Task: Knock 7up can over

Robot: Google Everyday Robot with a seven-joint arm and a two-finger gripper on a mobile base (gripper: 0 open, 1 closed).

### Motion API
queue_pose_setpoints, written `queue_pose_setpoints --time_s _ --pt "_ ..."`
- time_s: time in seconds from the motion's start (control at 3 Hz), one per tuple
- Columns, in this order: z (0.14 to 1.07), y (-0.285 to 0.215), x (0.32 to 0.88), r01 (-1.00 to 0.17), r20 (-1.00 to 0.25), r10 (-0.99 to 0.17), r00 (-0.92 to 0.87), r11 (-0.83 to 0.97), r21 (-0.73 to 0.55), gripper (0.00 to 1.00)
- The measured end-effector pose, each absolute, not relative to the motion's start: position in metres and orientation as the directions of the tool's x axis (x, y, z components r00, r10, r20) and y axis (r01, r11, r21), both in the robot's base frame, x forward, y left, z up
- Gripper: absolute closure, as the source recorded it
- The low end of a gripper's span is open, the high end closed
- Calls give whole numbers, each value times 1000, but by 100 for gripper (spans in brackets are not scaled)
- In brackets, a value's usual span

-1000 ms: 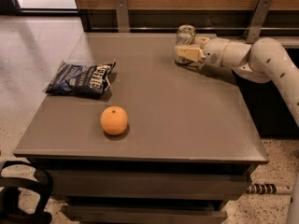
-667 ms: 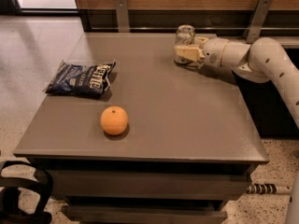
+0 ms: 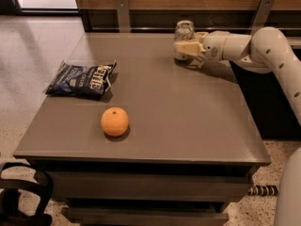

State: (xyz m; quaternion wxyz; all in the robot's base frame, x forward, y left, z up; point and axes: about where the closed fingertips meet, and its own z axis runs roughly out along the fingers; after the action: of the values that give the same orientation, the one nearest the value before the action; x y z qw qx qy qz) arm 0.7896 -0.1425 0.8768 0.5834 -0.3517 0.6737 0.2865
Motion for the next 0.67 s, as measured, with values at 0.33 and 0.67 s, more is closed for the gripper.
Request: queue_pose_setpoints --time_s 0.33,0.67 --pt "892 -149 790 -807 -971 -219 -93 588 -55 100" --pt "903 -157 784 -792 -941 -316 -121 602 -100 100"
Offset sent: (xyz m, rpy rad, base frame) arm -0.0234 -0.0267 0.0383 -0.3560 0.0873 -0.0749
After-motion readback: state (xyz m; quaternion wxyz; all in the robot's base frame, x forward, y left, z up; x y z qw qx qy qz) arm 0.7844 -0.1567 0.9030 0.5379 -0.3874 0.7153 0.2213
